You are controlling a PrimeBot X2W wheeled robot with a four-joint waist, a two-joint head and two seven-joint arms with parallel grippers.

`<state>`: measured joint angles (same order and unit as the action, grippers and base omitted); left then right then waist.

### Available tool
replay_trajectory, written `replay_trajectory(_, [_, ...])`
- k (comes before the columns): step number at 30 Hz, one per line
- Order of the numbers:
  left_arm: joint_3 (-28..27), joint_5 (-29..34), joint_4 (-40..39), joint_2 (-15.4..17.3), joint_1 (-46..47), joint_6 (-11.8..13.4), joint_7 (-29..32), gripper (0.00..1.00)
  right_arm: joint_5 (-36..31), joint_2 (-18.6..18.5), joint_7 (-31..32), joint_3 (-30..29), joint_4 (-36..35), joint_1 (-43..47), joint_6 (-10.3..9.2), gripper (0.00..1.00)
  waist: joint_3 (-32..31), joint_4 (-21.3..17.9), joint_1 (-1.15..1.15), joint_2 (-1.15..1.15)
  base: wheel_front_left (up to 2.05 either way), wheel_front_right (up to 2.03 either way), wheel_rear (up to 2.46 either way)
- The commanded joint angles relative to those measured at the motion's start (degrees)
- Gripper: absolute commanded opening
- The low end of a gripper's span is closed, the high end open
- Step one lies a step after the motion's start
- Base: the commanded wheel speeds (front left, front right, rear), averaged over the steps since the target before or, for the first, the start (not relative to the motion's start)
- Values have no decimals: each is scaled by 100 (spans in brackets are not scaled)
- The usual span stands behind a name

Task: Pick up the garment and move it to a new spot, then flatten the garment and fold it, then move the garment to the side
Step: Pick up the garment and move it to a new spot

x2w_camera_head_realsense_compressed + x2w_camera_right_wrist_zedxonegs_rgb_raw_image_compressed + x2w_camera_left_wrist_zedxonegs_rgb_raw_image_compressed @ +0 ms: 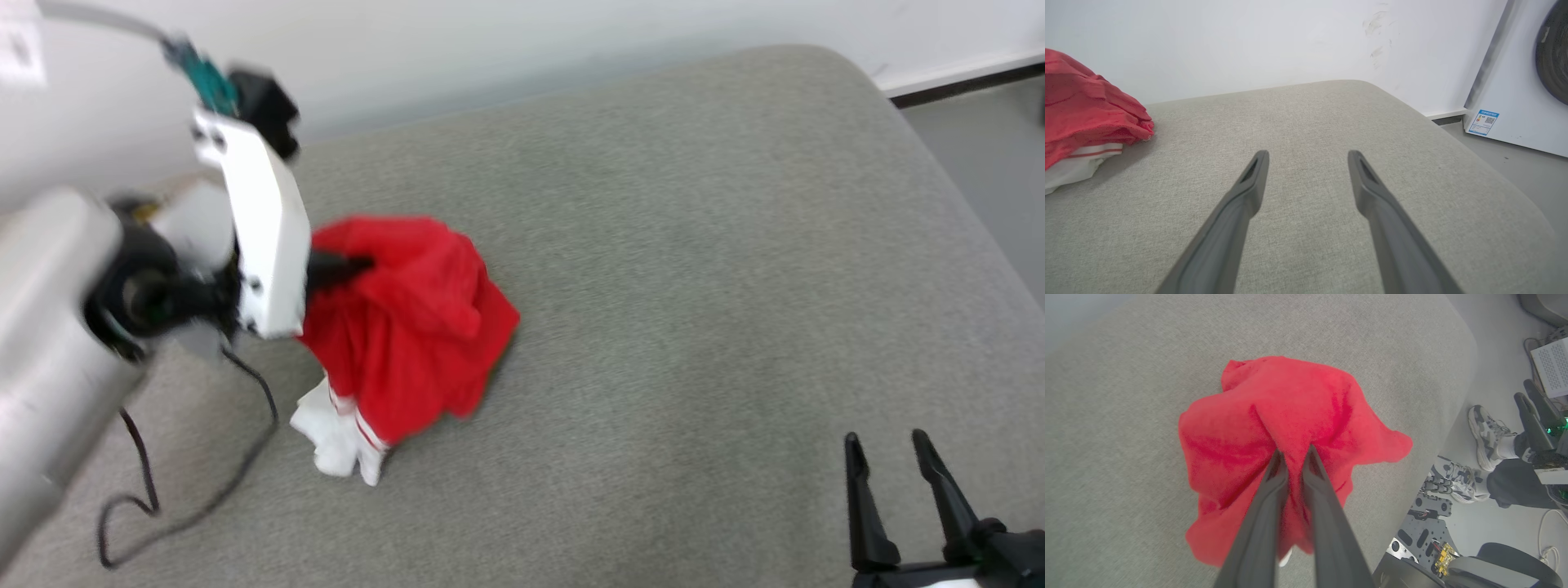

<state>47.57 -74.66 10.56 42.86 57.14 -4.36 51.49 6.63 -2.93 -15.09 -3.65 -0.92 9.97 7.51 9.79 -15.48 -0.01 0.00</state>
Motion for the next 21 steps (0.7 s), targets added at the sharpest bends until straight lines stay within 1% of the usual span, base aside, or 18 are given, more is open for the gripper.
replay_trajectory(1, [-3,-105,157,-82,-295,-6,-212,0,-32,7,-12,57,-84,-7,-4,100,-101,-213,1,0,0,0,0])
replay_trajectory(7, [-32,-415,795,-398,-1217,-129,-939,0,-80,6,-12,217,-434,-44,-5,100,-166,-581,1,0,0,0,0])
replay_trajectory(8, [-32,-469,847,-443,-1320,-176,-1007,13,-88,5,-11,243,-475,-31,-5,100,-169,-618,1,0,0,0,0])
replay_trajectory(9, [-8,-479,891,-441,-1404,-207,-1035,60,-94,4,-11,266,-522,-21,-5,100,-177,-650,1,0,0,0,0])
replay_trajectory(10, [-31,-468,922,-435,-1427,-223,-1142,100,-94,5,-12,273,-557,-1,-5,100,-183,-664,1,0,0,0,0])
replay_trajectory(13, [-120,-599,970,-593,-1454,-267,-1324,100,-115,5,-12,270,-609,67,-5,100,-232,-627,1,0,0,0,0])
replay_trajectory(15, [-181,-647,990,-609,-1363,-269,-1338,100,-201,5,-11,270,-607,87,-5,100,-281,-558,1,0,0,0,0])
replay_trajectory(19, [-385,-723,699,-663,-1156,-261,-1505,100,-184,-48,-12,211,-667,86,-5,100,-363,-339,1,0,0,0,0])
replay_trajectory(21, [-559,-754,446,-671,-1093,-278,-1740,100,-170,-84,-12,190,-720,81,-5,100,-404,-185,1,0,0,0,0])
